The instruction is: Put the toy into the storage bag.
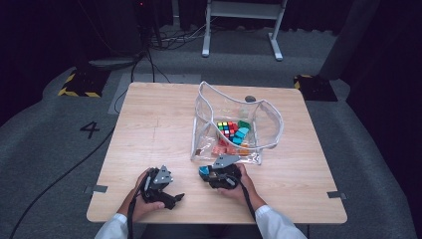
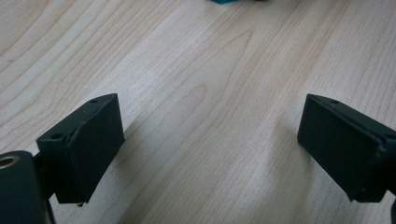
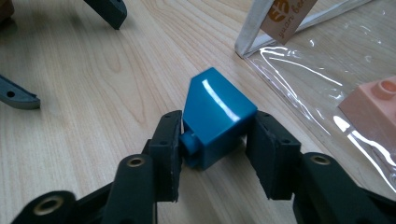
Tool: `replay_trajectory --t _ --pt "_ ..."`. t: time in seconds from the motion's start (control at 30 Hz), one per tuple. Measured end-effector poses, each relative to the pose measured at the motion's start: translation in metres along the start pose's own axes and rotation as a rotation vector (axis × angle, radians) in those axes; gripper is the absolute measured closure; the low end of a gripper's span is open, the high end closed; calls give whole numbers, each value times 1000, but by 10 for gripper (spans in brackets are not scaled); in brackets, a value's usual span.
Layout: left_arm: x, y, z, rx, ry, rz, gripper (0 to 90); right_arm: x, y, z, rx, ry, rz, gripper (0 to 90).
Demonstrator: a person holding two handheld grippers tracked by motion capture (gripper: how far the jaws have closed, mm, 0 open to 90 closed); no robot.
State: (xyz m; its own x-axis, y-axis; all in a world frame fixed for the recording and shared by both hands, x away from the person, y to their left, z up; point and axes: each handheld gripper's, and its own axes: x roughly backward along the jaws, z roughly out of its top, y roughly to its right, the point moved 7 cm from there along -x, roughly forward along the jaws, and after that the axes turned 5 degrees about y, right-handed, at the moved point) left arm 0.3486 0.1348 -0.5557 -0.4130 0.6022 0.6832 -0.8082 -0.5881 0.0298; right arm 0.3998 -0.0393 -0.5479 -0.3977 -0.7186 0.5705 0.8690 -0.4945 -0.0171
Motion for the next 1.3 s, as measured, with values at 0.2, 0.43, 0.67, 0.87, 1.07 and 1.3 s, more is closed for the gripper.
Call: replay_trajectory --t 0.2,0.43,0.67,0.87,1.07,1.3 --pt "0 0 0 1 0 -1 72 2 -1 -1 10 6 -1 685" --pt "0 0 0 1 1 0 73 0 2 0 -10 -5 15 424" --pt "0 0 0 0 2 -1 72 -11 3 7 -1 -11 16 342" --pt "0 0 0 1 1 0 73 -25 -9 15 27 -17 16 333" --pt "0 0 0 1 1 0 72 -30 -10 20 27 -6 -8 493" --pt "0 0 0 1 1 0 73 -26 -13 18 40 6 4 590"
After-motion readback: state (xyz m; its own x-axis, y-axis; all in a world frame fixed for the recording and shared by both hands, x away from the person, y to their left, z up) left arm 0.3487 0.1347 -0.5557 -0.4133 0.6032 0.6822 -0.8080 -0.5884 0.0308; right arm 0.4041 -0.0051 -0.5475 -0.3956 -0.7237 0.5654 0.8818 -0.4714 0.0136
